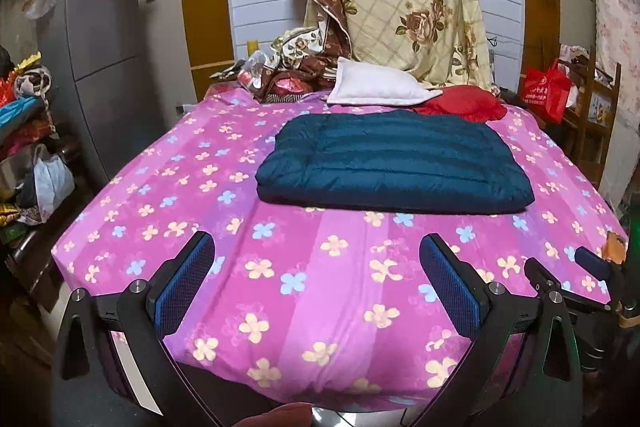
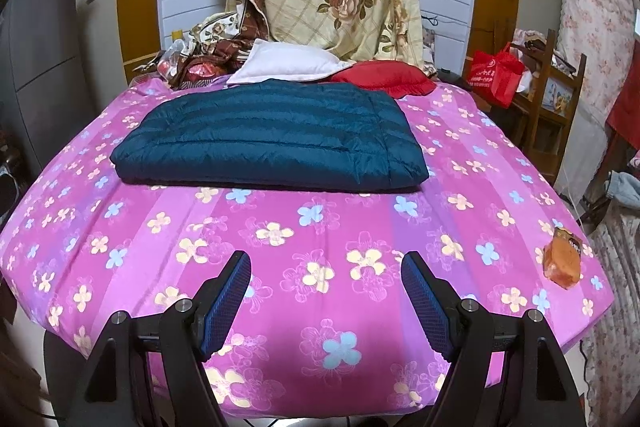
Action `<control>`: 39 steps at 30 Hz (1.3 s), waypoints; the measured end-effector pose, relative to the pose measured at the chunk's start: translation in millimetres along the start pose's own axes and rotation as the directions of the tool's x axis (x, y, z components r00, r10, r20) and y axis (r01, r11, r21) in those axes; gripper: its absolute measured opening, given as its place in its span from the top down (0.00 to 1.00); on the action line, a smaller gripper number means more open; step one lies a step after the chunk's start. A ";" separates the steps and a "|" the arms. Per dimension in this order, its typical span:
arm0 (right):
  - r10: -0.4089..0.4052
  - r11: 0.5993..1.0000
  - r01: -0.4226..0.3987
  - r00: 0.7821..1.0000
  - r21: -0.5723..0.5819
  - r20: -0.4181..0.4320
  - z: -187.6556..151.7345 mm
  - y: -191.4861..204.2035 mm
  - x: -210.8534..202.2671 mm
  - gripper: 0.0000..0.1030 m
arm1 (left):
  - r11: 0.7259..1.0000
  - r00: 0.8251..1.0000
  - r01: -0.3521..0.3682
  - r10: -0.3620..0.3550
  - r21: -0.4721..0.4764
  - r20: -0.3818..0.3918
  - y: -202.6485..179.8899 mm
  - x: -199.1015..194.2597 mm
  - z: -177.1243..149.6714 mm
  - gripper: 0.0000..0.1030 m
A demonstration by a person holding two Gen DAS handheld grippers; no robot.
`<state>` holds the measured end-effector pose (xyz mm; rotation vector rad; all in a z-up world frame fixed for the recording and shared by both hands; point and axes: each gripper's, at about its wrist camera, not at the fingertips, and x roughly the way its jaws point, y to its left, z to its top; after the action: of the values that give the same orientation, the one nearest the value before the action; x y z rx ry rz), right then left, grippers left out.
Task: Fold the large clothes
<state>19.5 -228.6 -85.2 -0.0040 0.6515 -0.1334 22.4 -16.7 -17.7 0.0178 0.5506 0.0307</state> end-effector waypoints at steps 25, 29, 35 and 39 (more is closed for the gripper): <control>0.003 1.000 -0.003 1.000 0.001 -0.023 -5.2 0.9 8.1 0.27 | 1.000 0.997 0.014 -0.016 -0.024 -0.080 0.8 19.0 -6.7 0.00; 0.001 1.000 -0.001 1.000 0.000 -0.024 -5.3 0.7 8.1 0.27 | 1.000 0.996 0.009 -0.011 -0.028 -0.092 0.5 22.3 -7.5 0.00; 0.003 1.000 -0.003 1.000 0.009 -0.017 -4.6 -0.2 8.5 0.27 | 1.000 0.995 0.001 -0.004 -0.029 -0.098 0.1 24.8 -8.2 0.00; 0.000 1.000 0.000 1.000 0.015 -0.014 -4.6 -0.7 9.2 0.27 | 1.000 0.995 0.010 -0.012 -0.024 -0.103 -0.6 26.2 -9.3 0.00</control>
<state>23.9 -230.3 -94.4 0.0112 0.6641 -0.1382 39.9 -16.3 -39.3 -0.0101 0.6535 0.0276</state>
